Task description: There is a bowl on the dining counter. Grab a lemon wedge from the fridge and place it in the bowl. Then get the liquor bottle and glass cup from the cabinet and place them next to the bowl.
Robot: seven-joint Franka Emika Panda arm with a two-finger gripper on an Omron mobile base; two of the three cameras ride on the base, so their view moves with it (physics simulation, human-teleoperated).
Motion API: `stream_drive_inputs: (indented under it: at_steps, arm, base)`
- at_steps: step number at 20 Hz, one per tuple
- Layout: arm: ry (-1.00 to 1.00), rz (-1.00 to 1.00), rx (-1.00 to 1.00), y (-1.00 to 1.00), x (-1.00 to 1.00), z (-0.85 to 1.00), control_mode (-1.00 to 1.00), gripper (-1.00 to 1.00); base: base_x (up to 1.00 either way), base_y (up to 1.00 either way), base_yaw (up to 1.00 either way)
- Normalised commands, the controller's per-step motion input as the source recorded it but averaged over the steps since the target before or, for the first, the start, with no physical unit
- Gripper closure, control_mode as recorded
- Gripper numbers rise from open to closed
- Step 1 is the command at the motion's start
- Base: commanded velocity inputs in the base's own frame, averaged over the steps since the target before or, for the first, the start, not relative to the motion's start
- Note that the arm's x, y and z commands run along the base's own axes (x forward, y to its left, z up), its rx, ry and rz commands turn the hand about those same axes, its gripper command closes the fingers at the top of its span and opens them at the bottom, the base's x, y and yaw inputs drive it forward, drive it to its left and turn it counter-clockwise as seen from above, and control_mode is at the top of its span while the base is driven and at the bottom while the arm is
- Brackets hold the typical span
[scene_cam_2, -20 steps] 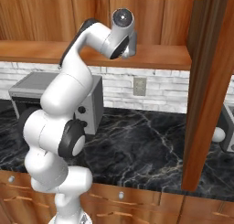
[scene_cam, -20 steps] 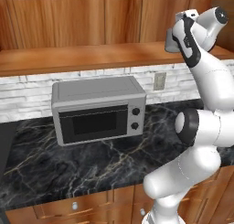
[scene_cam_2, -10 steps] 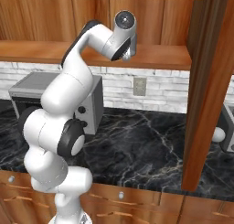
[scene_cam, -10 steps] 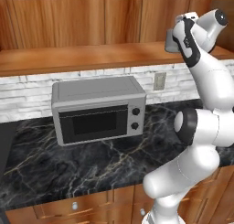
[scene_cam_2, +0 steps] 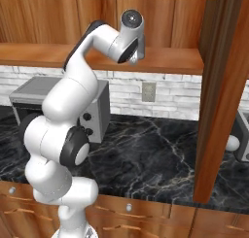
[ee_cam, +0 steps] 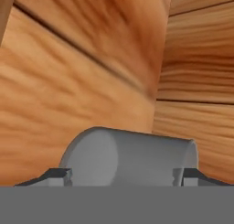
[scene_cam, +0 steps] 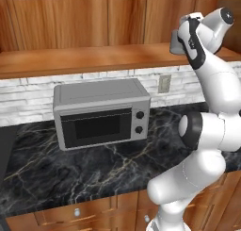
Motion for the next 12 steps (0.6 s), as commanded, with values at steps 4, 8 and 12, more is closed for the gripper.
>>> stream_drive_inputs:
  at_steps: [4,8,12]
  arm:
    - [0.01,0.0,0.0,0.0,0.0,-0.11,-1.0,1.0]
    - [0.0,0.0,0.0,0.0,0.0,-0.04,-1.0,1.0]
    - [0.0,0.0,0.0,0.0,-0.05,-0.13,-1.0,1.0]
  base:
    - [0.0,0.0,0.0]
    - [0.0,0.0,0.0]
    - [0.0,0.0,0.0]
